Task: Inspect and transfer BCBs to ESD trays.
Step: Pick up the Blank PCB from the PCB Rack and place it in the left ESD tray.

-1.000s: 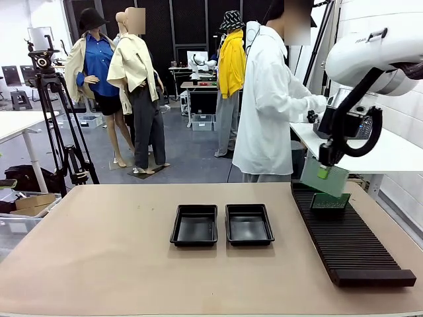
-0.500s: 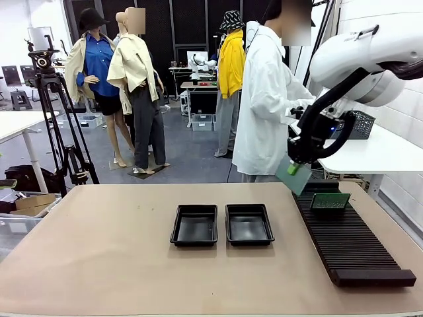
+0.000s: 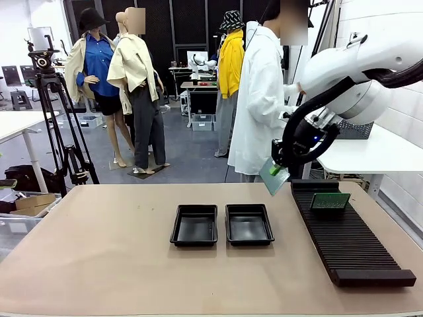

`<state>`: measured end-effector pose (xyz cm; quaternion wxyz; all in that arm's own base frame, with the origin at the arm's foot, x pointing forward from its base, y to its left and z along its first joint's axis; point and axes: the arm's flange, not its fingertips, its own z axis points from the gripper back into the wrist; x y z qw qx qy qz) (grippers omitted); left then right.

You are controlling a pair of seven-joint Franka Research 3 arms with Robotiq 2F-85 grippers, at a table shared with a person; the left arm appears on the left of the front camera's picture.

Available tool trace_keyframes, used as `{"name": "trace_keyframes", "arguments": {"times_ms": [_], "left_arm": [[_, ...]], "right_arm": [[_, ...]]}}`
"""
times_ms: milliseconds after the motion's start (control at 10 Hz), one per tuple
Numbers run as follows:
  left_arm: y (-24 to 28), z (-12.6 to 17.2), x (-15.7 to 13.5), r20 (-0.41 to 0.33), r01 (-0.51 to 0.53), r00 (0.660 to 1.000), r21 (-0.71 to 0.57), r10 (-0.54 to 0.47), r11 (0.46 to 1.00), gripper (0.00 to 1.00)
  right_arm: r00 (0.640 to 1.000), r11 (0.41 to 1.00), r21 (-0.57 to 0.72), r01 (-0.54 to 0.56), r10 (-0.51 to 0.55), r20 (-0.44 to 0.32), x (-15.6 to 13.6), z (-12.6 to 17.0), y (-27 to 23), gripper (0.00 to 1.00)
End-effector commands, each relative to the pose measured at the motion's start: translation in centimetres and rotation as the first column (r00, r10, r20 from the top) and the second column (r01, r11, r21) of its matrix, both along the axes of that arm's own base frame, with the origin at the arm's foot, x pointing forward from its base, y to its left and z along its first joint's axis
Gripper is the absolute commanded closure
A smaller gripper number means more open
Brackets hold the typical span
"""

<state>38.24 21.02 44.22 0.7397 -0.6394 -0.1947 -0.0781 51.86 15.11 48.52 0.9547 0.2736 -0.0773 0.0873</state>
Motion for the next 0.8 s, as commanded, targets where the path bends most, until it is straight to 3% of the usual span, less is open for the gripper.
{"name": "trace_keyframes", "arguments": {"times_ms": [0, 700], "left_arm": [[0.2, 0.2, -0.2, -0.004, -0.003, 1.0, 0.008, 0.003, 1.0, 0.0], [0.2, 0.2, -0.2, -0.004, -0.003, 1.0, 0.008, 0.003, 1.0, 0.0]], "right_arm": [[0.999, 0.995, 0.101, 0.021, -0.024, 0.028, -0.2, -1.9, 1.3, 1.0], [0.997, 0.964, 0.261, 0.05, -0.035, -0.064, 1.2, -7.3, 7.0, 1.0]]}}
